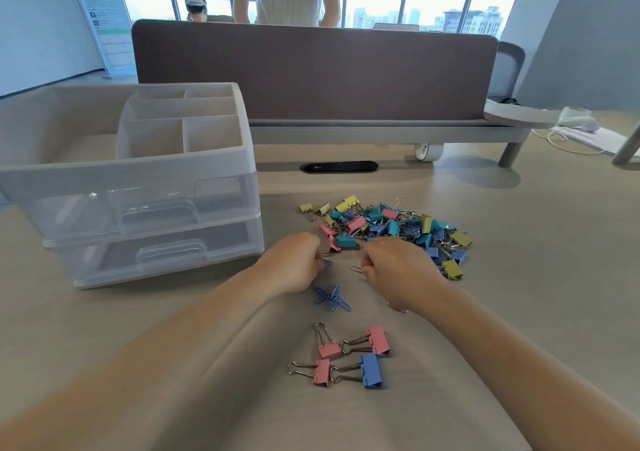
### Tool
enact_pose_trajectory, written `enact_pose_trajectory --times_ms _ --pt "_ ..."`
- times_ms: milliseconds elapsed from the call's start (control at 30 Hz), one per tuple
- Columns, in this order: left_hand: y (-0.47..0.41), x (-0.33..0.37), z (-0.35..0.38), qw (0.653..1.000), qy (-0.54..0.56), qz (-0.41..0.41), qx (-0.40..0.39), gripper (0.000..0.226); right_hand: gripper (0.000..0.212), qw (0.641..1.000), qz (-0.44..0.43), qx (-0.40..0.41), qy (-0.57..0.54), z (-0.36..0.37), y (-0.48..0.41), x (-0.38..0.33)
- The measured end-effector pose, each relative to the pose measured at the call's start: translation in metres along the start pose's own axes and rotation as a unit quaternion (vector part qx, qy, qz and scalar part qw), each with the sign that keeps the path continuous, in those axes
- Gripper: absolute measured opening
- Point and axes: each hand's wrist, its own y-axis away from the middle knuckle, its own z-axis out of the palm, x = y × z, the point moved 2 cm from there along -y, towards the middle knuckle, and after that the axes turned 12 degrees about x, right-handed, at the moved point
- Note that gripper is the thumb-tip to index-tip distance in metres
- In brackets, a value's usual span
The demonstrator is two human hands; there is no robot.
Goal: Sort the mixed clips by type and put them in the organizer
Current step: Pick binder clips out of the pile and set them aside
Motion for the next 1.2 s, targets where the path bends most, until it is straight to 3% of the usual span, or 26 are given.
enact_pose_trajectory --times_ms 133,300,467,700,800,1000,1200 --pt "0.007 0.02 -0.01 0.999 0.034 0.025 0.031 0.011 0.013 0.998 0.047 -0.01 -0.046 -0.018 0.02 0.018" --pt "0.017 0.057 0.0 0.995 0.067 0.073 -0.005 0.014 0.013 0.991 0.1 -0.018 -0.086 -0.023 0.045 0.043" --pt "0.022 0.079 0.018 0.99 0.078 0.114 -0.008 0.014 0.023 0.992 0.1 -0.032 -0.076 -0.016 0.061 0.048" --pt "0.023 0.083 0.021 0.986 0.085 0.143 0.021 0.023 0.018 0.992 0.09 -0.026 -0.08 -0.012 0.061 0.051" --pt "0.018 0.063 0.015 0.987 0.111 0.105 0.045 0.02 0.018 0.991 0.095 -0.012 -0.095 -0.012 0.056 0.054" --pt "0.008 0.004 0.001 0.993 0.06 0.022 0.103 0.015 0.019 0.995 0.048 0.016 -0.085 -0.009 0.037 0.032" --pt "0.002 -0.015 0.008 0.995 0.035 0.019 0.094 0.02 0.026 0.995 0.019 0.016 -0.092 -0.002 0.014 0.008"
